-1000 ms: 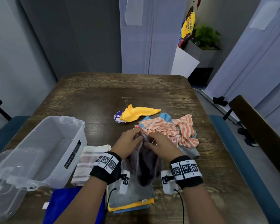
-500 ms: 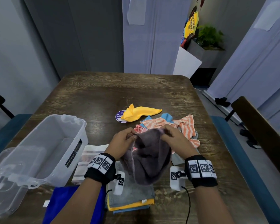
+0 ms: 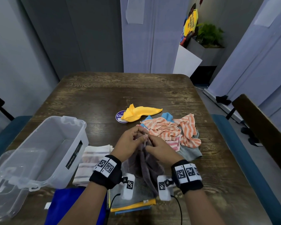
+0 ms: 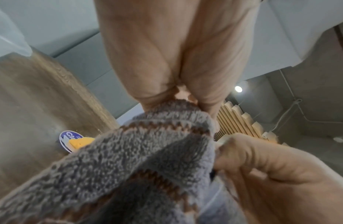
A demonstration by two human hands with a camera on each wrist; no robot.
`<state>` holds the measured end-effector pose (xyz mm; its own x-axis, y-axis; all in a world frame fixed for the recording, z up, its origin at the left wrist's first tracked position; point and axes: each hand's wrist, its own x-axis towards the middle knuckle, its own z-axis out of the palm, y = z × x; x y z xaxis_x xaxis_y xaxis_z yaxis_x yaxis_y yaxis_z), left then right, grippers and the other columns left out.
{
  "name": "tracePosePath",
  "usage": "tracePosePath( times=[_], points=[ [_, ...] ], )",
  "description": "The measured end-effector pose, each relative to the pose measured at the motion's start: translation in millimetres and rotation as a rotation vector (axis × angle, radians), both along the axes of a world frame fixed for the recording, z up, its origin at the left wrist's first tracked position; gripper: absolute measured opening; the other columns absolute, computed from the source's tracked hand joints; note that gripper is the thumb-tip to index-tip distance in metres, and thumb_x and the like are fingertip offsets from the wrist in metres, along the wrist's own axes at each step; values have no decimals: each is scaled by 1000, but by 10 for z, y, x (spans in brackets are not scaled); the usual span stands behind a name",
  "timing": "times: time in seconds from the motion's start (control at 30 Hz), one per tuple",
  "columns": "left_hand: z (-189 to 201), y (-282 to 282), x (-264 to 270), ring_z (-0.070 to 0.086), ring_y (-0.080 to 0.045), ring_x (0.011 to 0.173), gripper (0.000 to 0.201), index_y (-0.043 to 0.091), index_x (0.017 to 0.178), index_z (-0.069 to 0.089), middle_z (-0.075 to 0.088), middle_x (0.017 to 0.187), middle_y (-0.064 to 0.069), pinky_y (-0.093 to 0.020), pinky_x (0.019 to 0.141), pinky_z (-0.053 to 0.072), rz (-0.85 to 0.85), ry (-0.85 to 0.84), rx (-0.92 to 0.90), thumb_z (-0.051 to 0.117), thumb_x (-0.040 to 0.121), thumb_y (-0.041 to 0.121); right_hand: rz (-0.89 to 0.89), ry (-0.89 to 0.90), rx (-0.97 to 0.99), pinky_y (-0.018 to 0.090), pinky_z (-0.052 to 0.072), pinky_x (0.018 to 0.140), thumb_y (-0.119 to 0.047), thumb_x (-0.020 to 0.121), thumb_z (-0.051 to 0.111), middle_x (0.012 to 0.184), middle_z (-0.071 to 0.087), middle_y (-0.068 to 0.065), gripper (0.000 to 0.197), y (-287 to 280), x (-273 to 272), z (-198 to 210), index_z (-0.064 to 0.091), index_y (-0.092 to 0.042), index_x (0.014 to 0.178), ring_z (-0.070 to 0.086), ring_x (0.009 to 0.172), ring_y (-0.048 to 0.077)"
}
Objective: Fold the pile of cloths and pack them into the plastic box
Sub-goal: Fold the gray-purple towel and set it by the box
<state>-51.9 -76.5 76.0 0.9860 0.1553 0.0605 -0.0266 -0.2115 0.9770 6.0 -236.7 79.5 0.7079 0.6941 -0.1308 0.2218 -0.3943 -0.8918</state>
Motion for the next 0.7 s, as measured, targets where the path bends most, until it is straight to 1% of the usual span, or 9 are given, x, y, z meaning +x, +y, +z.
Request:
tracePosePath(
  times=[0.1, 0.17, 0.23, 0.3, 0.4, 0.47, 0.53, 0.63, 0.7],
  points=[
    [-24, 62, 0, 71, -23, 93, 19, 17, 109, 66, 75, 94, -8, -44, 92, 54, 38, 26, -76, 72, 92, 12, -24, 21, 65, 60, 50, 87, -24, 82, 50, 96, 69, 16, 26, 9, -20, -136, 65, -9, 97, 64, 95, 37],
    [-31, 102, -26, 71, -27, 100, 22, 14, 110, 66, 75, 100, -11, -41, 95, 55, 6, 46, -121, 72, 90, 6, -66, 63, 122, 62, 49, 93, -17, 91, 50, 101, 71, 18, 22, -31, -1, -149, 68, -9, 100, 64, 101, 41],
    [-32, 112, -49, 70, -25, 102, 23, 12, 109, 68, 74, 104, -12, -38, 96, 55, -21, 61, -141, 72, 89, 1, -90, 112, 181, 55, 48, 99, -6, 97, 47, 108, 73, 13, 29, -61, -7, -88, 72, -14, 108, 65, 108, 37],
    [-13, 101, -58, 70, -17, 96, 18, 9, 104, 70, 75, 101, -8, -33, 92, 55, 5, 56, -156, 72, 88, 1, -86, 148, 225, 47, 47, 106, 2, 99, 43, 117, 73, 7, 37, -65, -4, -43, 71, -13, 118, 65, 116, 28],
    [20, 94, -61, 68, -15, 94, 10, 6, 99, 69, 75, 99, -6, -32, 89, 55, 77, 48, -223, 71, 90, 4, -87, 178, 282, 37, 43, 112, 6, 100, 41, 127, 70, -2, 44, -60, -10, -9, 67, -14, 129, 61, 125, 14],
    [37, 90, -74, 66, -15, 93, 10, 4, 101, 67, 73, 99, -6, -34, 90, 55, 119, 44, -275, 68, 92, 7, -104, 181, 305, 36, 43, 113, 6, 100, 42, 128, 69, -6, 45, -70, -7, -2, 67, -18, 129, 60, 125, 11],
    [47, 76, -87, 65, -12, 91, 11, 2, 103, 66, 72, 99, -7, -31, 88, 54, 141, 31, -285, 66, 94, 8, -111, 184, 313, 36, 42, 114, 6, 100, 42, 129, 69, -5, 44, -86, 9, -10, 66, -15, 130, 59, 126, 10],
    [62, 53, -87, 66, -11, 98, 10, 3, 103, 66, 73, 109, -7, -26, 90, 54, 131, 33, -322, 64, 95, 8, -101, 161, 280, 38, 39, 117, 7, 99, 42, 131, 67, -6, 45, -90, 24, -38, 66, -15, 131, 58, 128, 9],
    [62, 50, -80, 66, -12, 94, 7, 5, 101, 66, 74, 102, -4, -24, 86, 55, 109, 58, -329, 63, 96, 8, -59, 146, 261, 35, 38, 117, 7, 99, 41, 133, 66, -7, 48, -80, 13, -39, 66, -16, 132, 55, 130, 7]
  ],
)
